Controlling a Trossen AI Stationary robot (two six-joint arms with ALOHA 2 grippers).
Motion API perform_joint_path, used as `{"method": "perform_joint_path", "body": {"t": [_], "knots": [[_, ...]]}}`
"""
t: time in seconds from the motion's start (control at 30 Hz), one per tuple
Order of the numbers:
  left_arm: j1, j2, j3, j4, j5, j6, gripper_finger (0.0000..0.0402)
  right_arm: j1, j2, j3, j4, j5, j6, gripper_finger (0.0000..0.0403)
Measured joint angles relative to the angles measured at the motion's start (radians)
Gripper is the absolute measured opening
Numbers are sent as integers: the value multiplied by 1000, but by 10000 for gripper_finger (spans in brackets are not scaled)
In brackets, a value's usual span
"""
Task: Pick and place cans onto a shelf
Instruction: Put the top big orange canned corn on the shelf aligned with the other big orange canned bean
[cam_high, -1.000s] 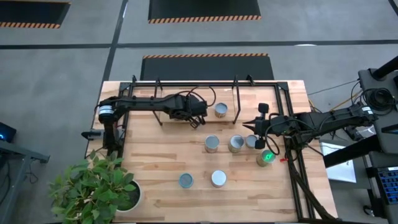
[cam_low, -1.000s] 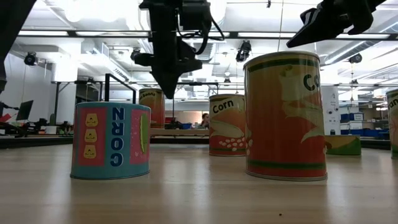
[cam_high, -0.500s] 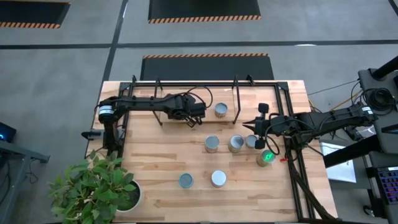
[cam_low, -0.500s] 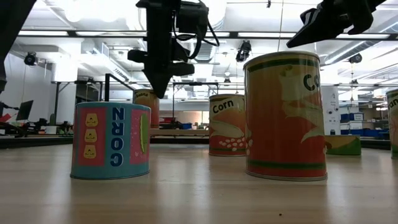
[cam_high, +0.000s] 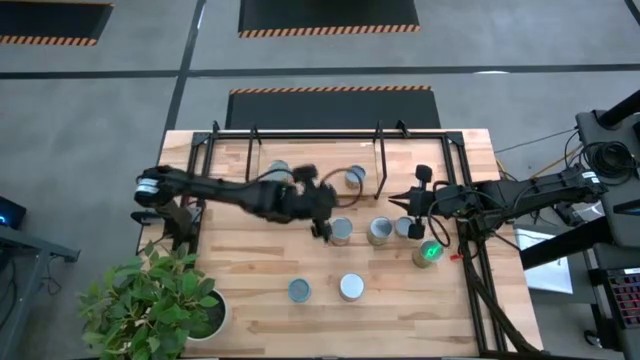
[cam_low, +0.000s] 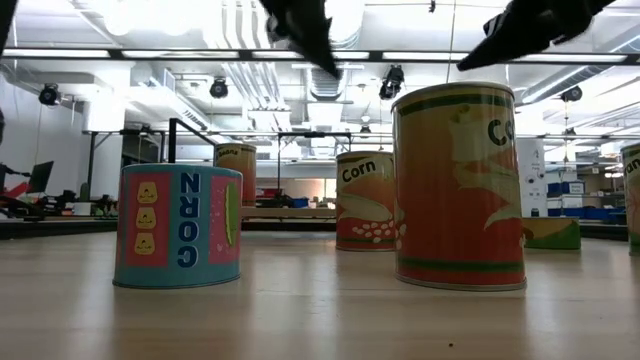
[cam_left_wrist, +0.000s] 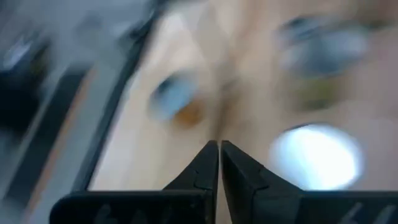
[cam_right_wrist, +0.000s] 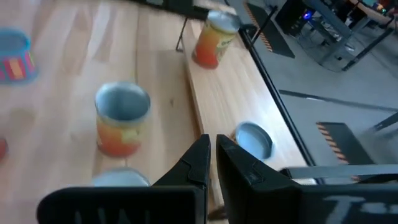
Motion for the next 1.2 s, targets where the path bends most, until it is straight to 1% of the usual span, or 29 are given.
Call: {"method": "perform_joint_path", "body": {"t": [0.07, 0.13, 0.17, 0.23, 0.3, 0.37, 0.63, 0.7, 0.83, 0.93, 1.03, 1.1, 1.2], "knots": [[-16, -44, -68, 139, 147, 112, 1, 0, 10, 0, 37, -10, 40, 18], [-16, -88, -148, 265, 277, 174, 1, 0, 29, 0, 78, -54, 69, 18], [-13, -107, -193, 328, 320, 190, 1, 0, 38, 0, 98, -78, 78, 18], [-4, -146, -281, 417, 361, 210, 1, 3, 63, 0, 136, -93, 103, 18], [0, -193, -358, 462, 368, 227, 1, 3, 84, 1, 166, -94, 131, 18], [2, -249, -416, 486, 364, 233, 1, 3, 113, 16, 160, -93, 159, 18], [1, -453, -573, 568, 364, 233, 1, 2, 265, 116, 154, -103, 206, 18], [1, -499, -608, 633, 364, 233, 1, 2, 314, 158, 147, -103, 199, 18], [1, -567, -689, 746, 364, 239, 1, 5, 416, 259, 63, -104, 200, 18], [1, -613, -731, 773, 364, 246, 1, 5, 490, 346, -31, -110, 234, 18], [1, -653, -752, 772, 362, 251, 1, 5, 558, 439, -144, -113, 257, 18], [1, -674, -756, 770, 362, 244, 1, 6, 603, 494, -213, -135, 264, 22], [1, -697, -768, 745, 362, 229, 1, 6, 663, 553, -258, -181, 281, 48]]}}
